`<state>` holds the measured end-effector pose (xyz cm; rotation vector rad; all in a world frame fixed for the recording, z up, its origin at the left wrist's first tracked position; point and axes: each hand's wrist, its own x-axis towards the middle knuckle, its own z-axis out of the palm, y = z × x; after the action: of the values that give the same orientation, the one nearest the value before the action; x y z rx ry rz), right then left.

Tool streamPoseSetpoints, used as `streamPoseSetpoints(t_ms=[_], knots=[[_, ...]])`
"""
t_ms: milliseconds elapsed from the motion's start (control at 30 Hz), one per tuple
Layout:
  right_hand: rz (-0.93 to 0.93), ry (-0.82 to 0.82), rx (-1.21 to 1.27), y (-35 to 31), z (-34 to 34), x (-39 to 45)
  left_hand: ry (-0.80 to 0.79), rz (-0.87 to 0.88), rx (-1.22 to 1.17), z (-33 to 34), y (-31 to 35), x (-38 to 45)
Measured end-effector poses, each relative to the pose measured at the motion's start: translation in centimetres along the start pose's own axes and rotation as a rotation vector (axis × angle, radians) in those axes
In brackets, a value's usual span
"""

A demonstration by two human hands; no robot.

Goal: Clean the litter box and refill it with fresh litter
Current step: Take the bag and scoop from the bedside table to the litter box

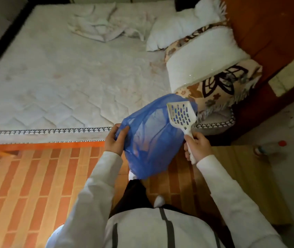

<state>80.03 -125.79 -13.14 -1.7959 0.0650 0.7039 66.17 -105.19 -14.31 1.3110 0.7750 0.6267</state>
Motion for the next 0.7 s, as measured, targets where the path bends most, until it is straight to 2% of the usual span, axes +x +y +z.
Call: streamPoseSetpoints(t_ms=[333, 700], knots=[[-0.129, -0.404, -0.260, -4.4, 18.2, 0.9, 0.476, 0.081, -0.179, -15.8, 2.1, 0.2], [-0.218, -0.723, -0.368, -8.2, 43.9, -2.3, 0.822, 0.164, -0.250, -36.4, 5.9, 2.9]])
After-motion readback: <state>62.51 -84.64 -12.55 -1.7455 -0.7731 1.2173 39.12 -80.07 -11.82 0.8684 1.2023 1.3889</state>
